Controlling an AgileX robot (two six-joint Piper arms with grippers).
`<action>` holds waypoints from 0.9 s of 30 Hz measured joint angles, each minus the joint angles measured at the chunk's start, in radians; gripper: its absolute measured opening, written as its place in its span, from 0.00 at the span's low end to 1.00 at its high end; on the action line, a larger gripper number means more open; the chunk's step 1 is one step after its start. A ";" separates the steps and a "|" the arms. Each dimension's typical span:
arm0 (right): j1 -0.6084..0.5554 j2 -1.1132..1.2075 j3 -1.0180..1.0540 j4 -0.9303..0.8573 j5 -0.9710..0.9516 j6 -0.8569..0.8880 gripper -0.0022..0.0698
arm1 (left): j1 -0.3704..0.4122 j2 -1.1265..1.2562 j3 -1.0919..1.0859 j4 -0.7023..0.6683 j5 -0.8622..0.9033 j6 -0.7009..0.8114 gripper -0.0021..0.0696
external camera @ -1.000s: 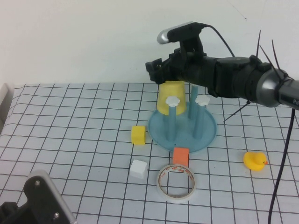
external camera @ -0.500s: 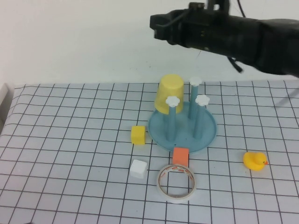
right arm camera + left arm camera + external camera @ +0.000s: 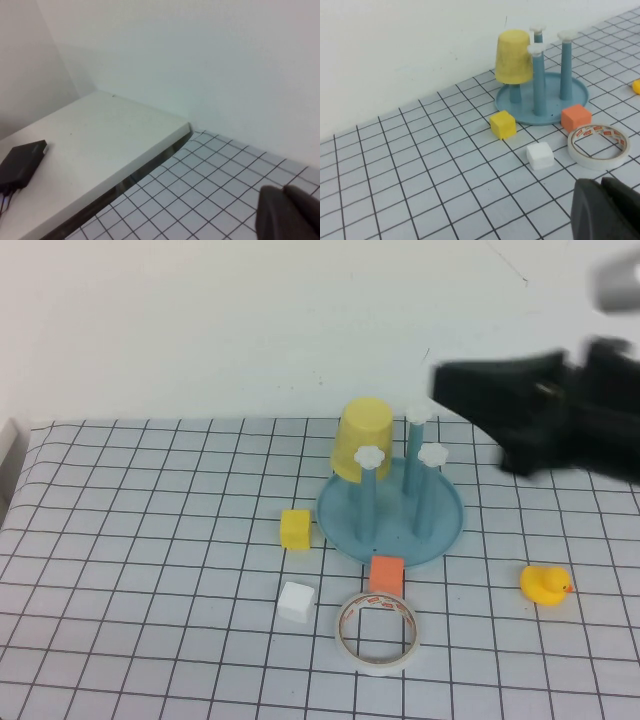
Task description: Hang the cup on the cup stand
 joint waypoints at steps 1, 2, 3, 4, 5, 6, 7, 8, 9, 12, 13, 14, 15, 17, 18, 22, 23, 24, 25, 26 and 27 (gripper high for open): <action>0.000 -0.040 0.032 -0.002 0.000 -0.008 0.04 | 0.000 0.000 0.004 0.000 0.000 0.000 0.03; 0.000 -0.082 0.061 -0.002 -0.008 -0.013 0.04 | 0.000 0.000 0.007 0.000 0.000 0.000 0.03; 0.000 -0.116 0.083 -0.002 -0.017 -0.016 0.04 | 0.000 0.000 0.009 0.000 0.002 0.000 0.03; 0.000 -0.159 0.109 -0.002 -0.022 -0.018 0.04 | 0.000 0.000 0.010 0.000 0.008 -0.002 0.03; 0.000 -0.203 0.133 -0.002 -0.031 -0.018 0.04 | 0.000 0.000 0.010 0.000 0.011 -0.002 0.03; 0.000 -0.247 0.156 -0.002 -0.041 -0.020 0.04 | 0.000 0.000 0.010 0.000 0.017 -0.002 0.03; 0.000 -0.282 0.174 -0.002 -0.052 -0.020 0.04 | 0.000 0.000 0.011 0.000 0.018 -0.002 0.03; 0.000 -0.325 0.196 -0.002 -0.065 -0.022 0.04 | 0.000 0.000 0.013 0.000 0.021 -0.002 0.03; 0.000 -0.367 0.217 -0.002 -0.081 -0.024 0.04 | 0.000 0.000 0.013 0.000 0.023 -0.004 0.03; 0.000 -0.487 0.277 -0.002 -0.142 -0.027 0.03 | 0.000 0.000 0.013 0.000 0.024 -0.008 0.03; 0.000 -0.517 0.288 -0.002 -0.159 -0.027 0.03 | 0.000 0.000 0.013 0.000 0.025 -0.008 0.03; 0.000 -0.554 0.305 -0.002 -0.176 -0.027 0.03 | 0.000 0.000 0.013 0.000 0.027 -0.008 0.03; 0.000 -0.583 0.323 -0.002 -0.190 -0.027 0.03 | 0.000 0.000 0.014 0.000 0.029 -0.011 0.03; 0.000 -0.655 0.357 -0.002 -0.200 -0.027 0.03 | 0.000 0.000 0.014 0.000 0.029 -0.013 0.03; 0.000 -0.688 0.372 0.000 -0.200 -0.027 0.03 | 0.000 0.000 0.014 0.000 0.029 -0.014 0.03; 0.000 -0.802 0.430 0.000 -0.197 -0.027 0.03 | 0.000 0.000 0.014 0.000 0.029 -0.014 0.03; 0.000 -0.830 0.446 0.000 -0.194 -0.027 0.03 | 0.000 0.000 0.014 0.000 0.029 -0.014 0.03; 0.000 -0.858 0.461 0.000 -0.190 -0.027 0.03 | 0.000 0.000 0.014 0.000 0.030 -0.014 0.03; 0.000 -0.879 0.477 0.000 -0.189 -0.027 0.03 | 0.000 0.000 0.014 0.000 0.030 -0.014 0.03; 0.000 -0.905 0.493 0.000 -0.186 -0.027 0.03 | 0.000 0.000 0.014 0.000 0.030 -0.014 0.03; 0.000 -0.930 0.509 0.000 -0.185 -0.027 0.03 | 0.000 0.000 0.014 0.000 0.030 -0.014 0.03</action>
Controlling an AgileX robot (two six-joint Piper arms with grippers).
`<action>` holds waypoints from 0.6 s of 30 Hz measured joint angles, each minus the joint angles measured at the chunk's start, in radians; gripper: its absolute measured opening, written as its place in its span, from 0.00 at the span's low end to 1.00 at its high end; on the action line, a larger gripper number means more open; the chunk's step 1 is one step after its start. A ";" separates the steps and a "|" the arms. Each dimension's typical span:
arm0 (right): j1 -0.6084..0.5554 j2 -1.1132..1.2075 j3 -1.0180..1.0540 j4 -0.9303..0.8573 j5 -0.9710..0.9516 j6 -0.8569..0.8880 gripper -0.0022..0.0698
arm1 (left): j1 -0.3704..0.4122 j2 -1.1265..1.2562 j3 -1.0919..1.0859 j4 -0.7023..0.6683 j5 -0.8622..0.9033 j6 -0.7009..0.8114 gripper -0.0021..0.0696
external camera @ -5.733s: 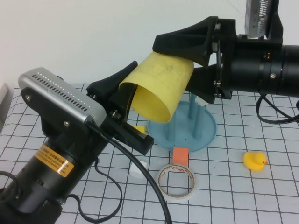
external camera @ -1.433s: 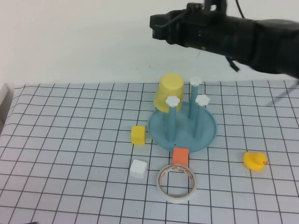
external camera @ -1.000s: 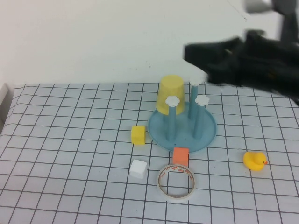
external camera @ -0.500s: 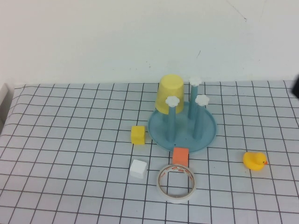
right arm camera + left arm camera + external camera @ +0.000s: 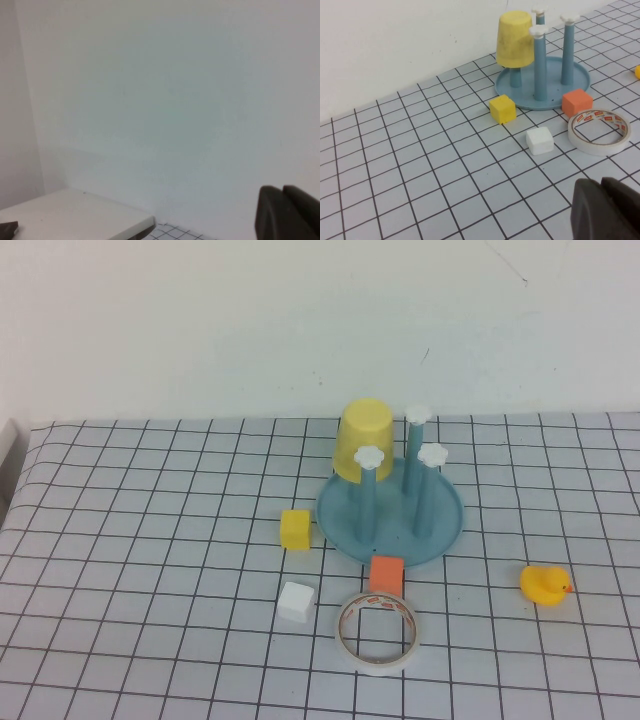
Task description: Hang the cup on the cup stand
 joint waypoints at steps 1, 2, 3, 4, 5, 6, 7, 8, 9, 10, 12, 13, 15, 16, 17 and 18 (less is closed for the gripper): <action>0.000 -0.018 0.013 0.000 0.000 0.000 0.03 | 0.000 0.000 0.000 0.000 0.000 0.000 0.03; 0.000 -0.037 0.029 0.000 0.000 0.000 0.03 | 0.000 0.000 0.000 0.000 0.000 0.000 0.03; 0.000 -0.055 0.045 0.000 -0.002 0.000 0.03 | 0.000 0.000 0.000 0.001 0.000 0.000 0.03; 0.000 -0.071 0.059 0.000 -0.004 0.000 0.03 | 0.000 0.000 0.000 0.001 0.002 0.000 0.03; 0.000 -0.083 0.078 0.000 -0.007 0.000 0.03 | 0.000 0.000 0.000 0.001 0.002 0.000 0.03; 0.000 -0.090 0.097 0.000 -0.008 0.000 0.03 | 0.000 0.000 0.000 0.001 0.002 0.000 0.03; 0.000 -0.092 0.115 0.000 -0.008 0.000 0.03 | 0.000 0.000 0.000 0.001 0.002 0.000 0.03; 0.000 -0.094 0.134 0.000 -0.008 0.000 0.03 | 0.000 0.000 0.000 0.001 0.002 0.000 0.03; 0.000 -0.096 0.154 0.000 -0.011 0.000 0.03 | 0.000 0.000 0.000 0.003 0.002 -0.001 0.03; 0.000 -0.096 0.172 0.000 -0.017 0.000 0.03 | 0.000 0.000 0.000 0.002 0.002 -0.001 0.03; 0.000 -0.096 0.217 0.000 -0.032 -0.002 0.03 | 0.000 0.000 0.000 0.002 0.002 -0.001 0.03; 0.000 -0.096 0.232 0.000 -0.036 -0.007 0.03 | 0.000 0.000 0.000 0.002 0.002 -0.001 0.03; 0.000 -0.096 0.263 0.000 -0.054 -0.045 0.03 | 0.000 0.000 0.000 0.002 0.002 -0.001 0.03; 0.000 -0.096 0.265 0.000 -0.059 -0.059 0.03 | 0.000 0.000 0.000 0.002 0.002 -0.001 0.03; 0.000 -0.096 0.266 0.000 -0.061 -0.072 0.03 | 0.000 0.000 0.000 0.002 0.002 -0.001 0.03; 0.000 -0.096 0.267 0.002 -0.063 -0.082 0.03 | 0.000 0.000 0.000 0.002 0.002 -0.001 0.03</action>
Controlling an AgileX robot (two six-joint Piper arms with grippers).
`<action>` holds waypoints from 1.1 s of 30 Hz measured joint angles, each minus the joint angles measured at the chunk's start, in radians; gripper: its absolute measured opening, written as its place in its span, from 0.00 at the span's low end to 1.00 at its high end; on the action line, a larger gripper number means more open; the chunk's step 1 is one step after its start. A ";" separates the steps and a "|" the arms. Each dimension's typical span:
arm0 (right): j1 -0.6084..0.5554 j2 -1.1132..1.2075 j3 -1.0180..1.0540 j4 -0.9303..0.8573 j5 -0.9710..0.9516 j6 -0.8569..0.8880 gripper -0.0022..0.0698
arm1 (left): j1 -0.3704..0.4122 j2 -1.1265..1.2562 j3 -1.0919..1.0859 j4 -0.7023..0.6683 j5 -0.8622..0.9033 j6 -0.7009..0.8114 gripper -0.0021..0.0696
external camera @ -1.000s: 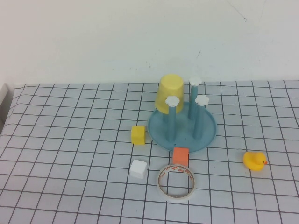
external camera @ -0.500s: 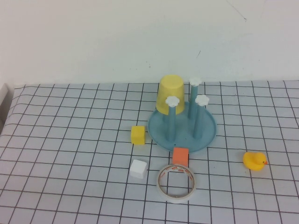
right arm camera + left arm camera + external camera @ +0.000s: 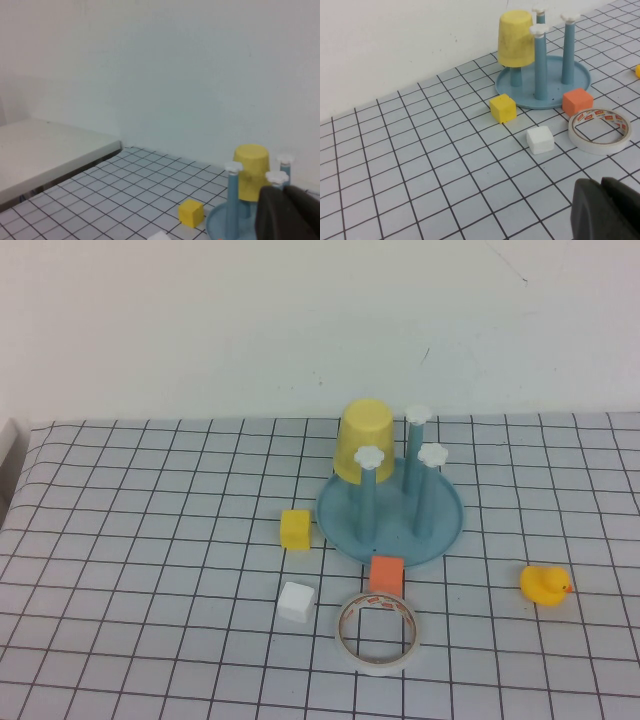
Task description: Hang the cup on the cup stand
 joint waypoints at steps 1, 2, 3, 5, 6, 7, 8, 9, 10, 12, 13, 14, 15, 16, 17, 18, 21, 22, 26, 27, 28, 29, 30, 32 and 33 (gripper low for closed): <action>0.000 0.000 0.000 0.000 0.000 -0.005 0.03 | 0.000 0.000 0.000 0.000 0.000 0.000 0.03; 0.000 0.000 0.000 0.000 -0.002 -0.007 0.03 | 0.000 0.000 0.000 0.000 0.000 0.000 0.03; 0.000 0.000 0.000 0.000 -0.002 -0.013 0.03 | 0.000 0.000 0.000 0.000 0.000 0.000 0.03; 0.000 0.000 0.000 0.000 -0.002 -0.026 0.03 | 0.000 0.000 0.000 0.000 0.000 0.000 0.03; 0.000 0.000 0.000 0.000 -0.002 -0.037 0.03 | 0.000 0.000 0.000 0.000 0.000 0.000 0.03; 0.000 0.000 0.000 0.000 -0.002 -0.043 0.03 | 0.000 0.000 0.000 0.000 0.000 0.000 0.03; 0.000 0.000 0.002 0.000 -0.002 -0.047 0.03 | 0.000 0.000 0.000 0.000 0.000 0.000 0.03; -0.004 -0.003 0.006 0.000 -0.002 -0.047 0.03 | 0.000 0.000 0.000 0.000 0.000 0.000 0.03; -0.006 -0.008 0.011 0.000 -0.002 -0.045 0.03 | 0.000 0.000 0.000 0.000 0.000 0.000 0.03; -0.021 -0.019 0.021 -0.085 -0.021 0.018 0.03 | 0.000 0.000 0.000 0.000 0.002 0.000 0.03; -0.032 -0.030 0.024 -0.165 -0.028 0.079 0.03 | 0.000 0.000 0.000 0.000 0.002 0.000 0.03; -0.050 -0.044 0.026 -0.291 -0.030 0.190 0.03 | 0.000 0.000 0.000 0.000 0.002 0.000 0.03; -0.072 -0.060 0.026 -0.440 -0.030 0.338 0.03 | 0.000 0.000 0.000 0.000 0.002 0.000 0.03; -0.092 -0.074 0.026 -0.602 -0.017 0.511 0.03 | 0.000 0.000 0.000 0.000 0.002 0.000 0.03; -0.120 -0.093 0.026 -0.768 0.006 0.701 0.03 | 0.000 0.000 0.000 0.000 0.002 0.000 0.03; -0.154 -0.112 0.026 -0.939 0.042 0.897 0.03 | 0.000 0.000 0.000 0.000 0.002 0.000 0.03; -0.278 -0.169 0.026 -1.347 0.176 1.355 0.03 | 0.000 0.000 0.000 0.000 0.002 0.000 0.03; -0.316 -0.184 0.026 -1.435 0.215 1.442 0.03 | 0.000 0.000 0.000 0.000 0.002 0.000 0.03; -0.493 -0.225 0.026 -1.673 0.337 1.624 0.03 | 0.000 0.000 0.000 0.000 0.002 0.000 0.03; -0.529 -0.227 0.026 -1.694 0.349 1.637 0.03 | 0.000 0.000 0.000 0.000 0.002 0.000 0.03; -0.553 -0.229 0.027 -1.704 0.354 1.644 0.03 | 0.000 0.000 0.000 0.000 0.002 0.000 0.03; -0.590 -0.229 0.037 -1.718 0.353 1.653 0.03 | 0.000 0.000 0.000 0.000 0.002 0.000 0.03; -0.593 -0.229 0.047 -1.727 0.345 1.653 0.03 | 0.000 0.000 0.000 0.000 0.002 0.000 0.03; -0.590 -0.229 0.076 -1.743 0.298 1.669 0.03 | 0.000 0.000 0.000 0.000 0.002 0.000 0.03; -0.583 -0.229 0.091 -1.764 0.263 1.691 0.03 | 0.000 0.000 0.000 0.000 0.002 0.000 0.03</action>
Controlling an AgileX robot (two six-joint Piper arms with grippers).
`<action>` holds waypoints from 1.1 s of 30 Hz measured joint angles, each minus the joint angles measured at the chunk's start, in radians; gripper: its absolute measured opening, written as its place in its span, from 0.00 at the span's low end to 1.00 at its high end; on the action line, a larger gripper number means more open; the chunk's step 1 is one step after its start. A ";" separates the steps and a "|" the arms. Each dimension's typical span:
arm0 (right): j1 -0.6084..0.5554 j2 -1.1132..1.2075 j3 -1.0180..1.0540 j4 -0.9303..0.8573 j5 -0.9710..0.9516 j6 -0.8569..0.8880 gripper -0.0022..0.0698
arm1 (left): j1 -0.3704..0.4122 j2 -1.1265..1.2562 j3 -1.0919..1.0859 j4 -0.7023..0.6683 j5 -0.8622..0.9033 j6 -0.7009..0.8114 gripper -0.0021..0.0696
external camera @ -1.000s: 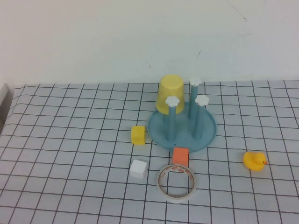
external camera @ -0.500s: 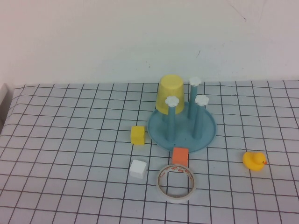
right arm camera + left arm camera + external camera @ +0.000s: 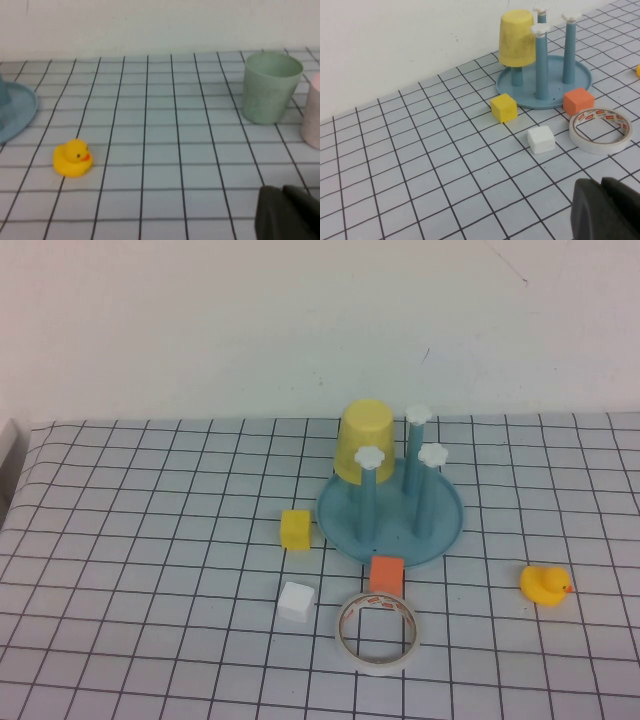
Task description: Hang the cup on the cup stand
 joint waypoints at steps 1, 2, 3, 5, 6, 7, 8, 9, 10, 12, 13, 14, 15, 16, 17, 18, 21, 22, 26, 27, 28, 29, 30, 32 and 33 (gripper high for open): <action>0.012 0.000 0.019 -0.034 -0.037 0.033 0.03 | 0.000 0.000 0.000 0.000 0.000 0.000 0.03; 0.028 0.000 0.039 -0.072 -0.073 0.076 0.03 | 0.000 0.000 0.000 0.000 0.000 0.000 0.03; 0.042 0.000 0.055 -0.108 -0.100 0.112 0.03 | 0.000 0.000 0.000 0.000 0.000 0.000 0.03; 0.073 0.000 0.080 -0.160 -0.142 0.186 0.03 | 0.000 0.000 0.000 0.000 0.000 0.000 0.03; 0.086 0.000 0.082 -0.170 -0.150 0.204 0.03 | 0.000 0.000 0.000 0.000 0.000 0.000 0.03; 0.093 0.000 0.082 -0.177 -0.149 0.215 0.03 | 0.000 0.000 0.000 0.000 0.000 0.000 0.03; 0.098 0.000 0.082 -0.183 -0.142 0.215 0.03 | 0.000 0.000 0.000 0.000 0.000 0.000 0.03; 0.100 0.000 0.082 -0.188 -0.132 0.214 0.03 | 0.000 0.000 0.000 0.000 0.000 0.000 0.03; 0.101 0.000 0.082 -0.190 -0.116 0.211 0.03 | 0.000 0.000 0.000 0.000 0.000 0.000 0.03; 0.101 0.000 0.082 -0.192 -0.074 0.200 0.03 | 0.000 0.000 0.000 0.000 0.000 0.000 0.03; 0.101 0.000 0.082 -0.192 -0.063 0.198 0.03 | 0.000 0.000 0.000 0.000 0.000 0.000 0.03; 0.101 0.000 0.080 -0.192 -0.058 0.197 0.03 | 0.000 0.000 0.000 0.000 0.000 0.000 0.03; 0.101 0.000 0.080 -0.192 -0.056 0.197 0.03 | 0.000 0.000 0.000 0.000 0.000 0.000 0.03; 0.101 0.000 0.080 -0.192 -0.054 0.197 0.03 | 0.000 0.000 0.000 0.000 0.000 0.000 0.03; 0.101 0.000 0.080 -0.192 -0.052 0.194 0.03 | 0.000 0.000 0.000 0.000 0.000 -0.002 0.03; 0.101 0.000 0.080 -0.192 -0.050 0.194 0.03 | 0.000 0.000 0.000 0.000 0.000 -0.002 0.03; 0.101 0.000 0.078 -0.192 -0.048 0.193 0.03 | 0.000 0.000 0.000 0.000 0.000 -0.002 0.03; 0.101 0.000 0.078 -0.192 -0.048 0.192 0.03 | 0.000 0.000 0.000 0.000 0.000 -0.002 0.03; 0.101 0.000 0.078 -0.192 -0.048 0.189 0.03 | 0.000 0.000 0.000 0.000 0.000 -0.002 0.03; 0.101 0.000 0.078 -0.192 -0.048 0.189 0.03 | 0.000 0.000 0.000 0.000 0.000 -0.002 0.03; 0.101 0.000 0.078 -0.192 -0.048 0.189 0.03 | 0.000 0.000 0.000 0.000 0.000 -0.002 0.03; 0.101 0.000 0.078 -0.192 -0.048 0.189 0.03 | 0.000 0.000 0.000 0.000 0.000 -0.002 0.03; 0.101 0.000 0.078 -0.192 -0.048 0.189 0.03 | 0.000 0.000 0.000 0.000 0.000 -0.002 0.03; 0.101 0.000 0.078 -0.192 -0.048 0.189 0.03 | 0.000 0.000 0.000 0.000 0.000 -0.002 0.03; 0.101 0.000 0.078 -0.192 -0.047 0.189 0.03 | 0.000 0.000 0.000 0.000 0.000 -0.002 0.03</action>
